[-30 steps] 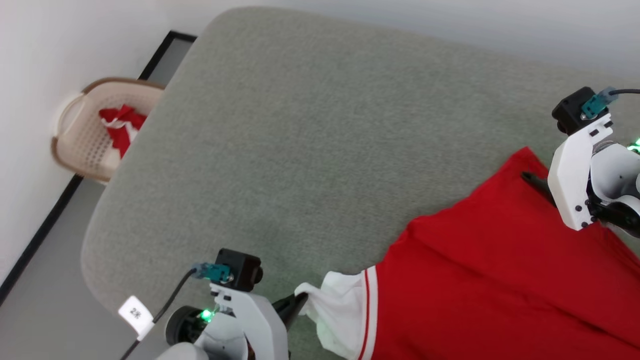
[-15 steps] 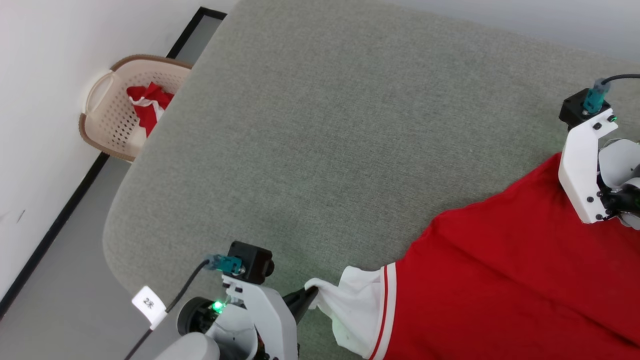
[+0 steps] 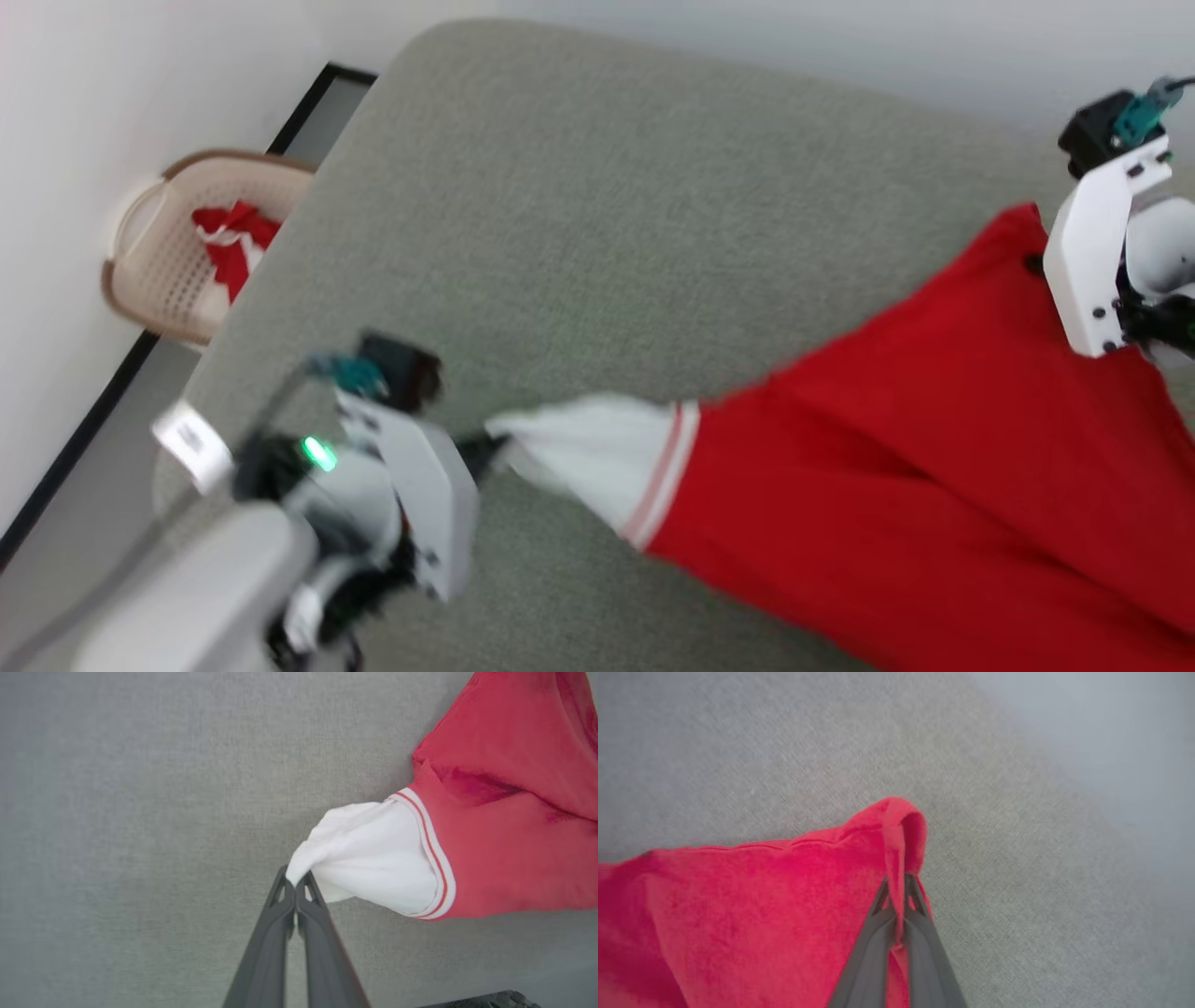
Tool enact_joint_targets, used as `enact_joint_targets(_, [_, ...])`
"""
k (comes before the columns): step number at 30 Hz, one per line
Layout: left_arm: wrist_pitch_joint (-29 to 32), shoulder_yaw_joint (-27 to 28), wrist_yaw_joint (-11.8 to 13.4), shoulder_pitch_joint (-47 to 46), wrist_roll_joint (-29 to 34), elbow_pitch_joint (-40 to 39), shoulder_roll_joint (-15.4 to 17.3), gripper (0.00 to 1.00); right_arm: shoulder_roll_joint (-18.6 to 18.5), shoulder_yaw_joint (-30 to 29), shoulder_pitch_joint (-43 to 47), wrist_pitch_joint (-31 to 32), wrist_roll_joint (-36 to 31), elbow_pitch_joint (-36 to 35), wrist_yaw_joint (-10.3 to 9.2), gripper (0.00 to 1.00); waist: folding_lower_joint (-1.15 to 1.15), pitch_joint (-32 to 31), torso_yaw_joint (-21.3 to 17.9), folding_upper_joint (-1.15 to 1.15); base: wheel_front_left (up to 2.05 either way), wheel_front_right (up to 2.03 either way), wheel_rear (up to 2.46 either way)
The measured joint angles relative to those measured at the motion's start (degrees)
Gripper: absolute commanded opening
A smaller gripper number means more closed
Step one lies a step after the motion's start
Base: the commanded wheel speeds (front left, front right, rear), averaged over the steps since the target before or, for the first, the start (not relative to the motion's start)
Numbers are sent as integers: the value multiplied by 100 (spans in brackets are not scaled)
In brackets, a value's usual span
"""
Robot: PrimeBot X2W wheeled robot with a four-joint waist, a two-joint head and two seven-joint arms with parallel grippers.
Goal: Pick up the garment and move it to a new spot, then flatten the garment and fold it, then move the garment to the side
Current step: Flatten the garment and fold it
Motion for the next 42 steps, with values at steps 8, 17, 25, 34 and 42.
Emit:
enact_joint_targets(8, [816,113,-414,-1602,291,423,358,0,54,-115,-375,-1020,93,108,0,0,0,-501,-299,0,0,0,0])
enact_joint_targets(17, [1046,45,-965,-3404,792,1912,125,0,288,-381,-743,-2198,-26,644,1,0,0,-1112,-680,0,0,0,0])
enact_joint_targets(25, [411,52,-1221,-4614,1262,3304,-258,0,520,-584,-1171,-2741,-212,1118,1,0,0,-1413,-1110,0,0,0,0])
enact_joint_targets(34, [-313,59,-1390,-5544,1510,4368,-604,0,692,-786,-1450,-2954,-172,1233,1,0,0,-1489,-1444,0,0,0,0])
enact_joint_targets(42, [-603,122,-1489,-6282,1541,4862,-750,0,711,-1051,-1975,-2896,-133,1289,1,0,0,-1035,-1551,0,0,0,0])
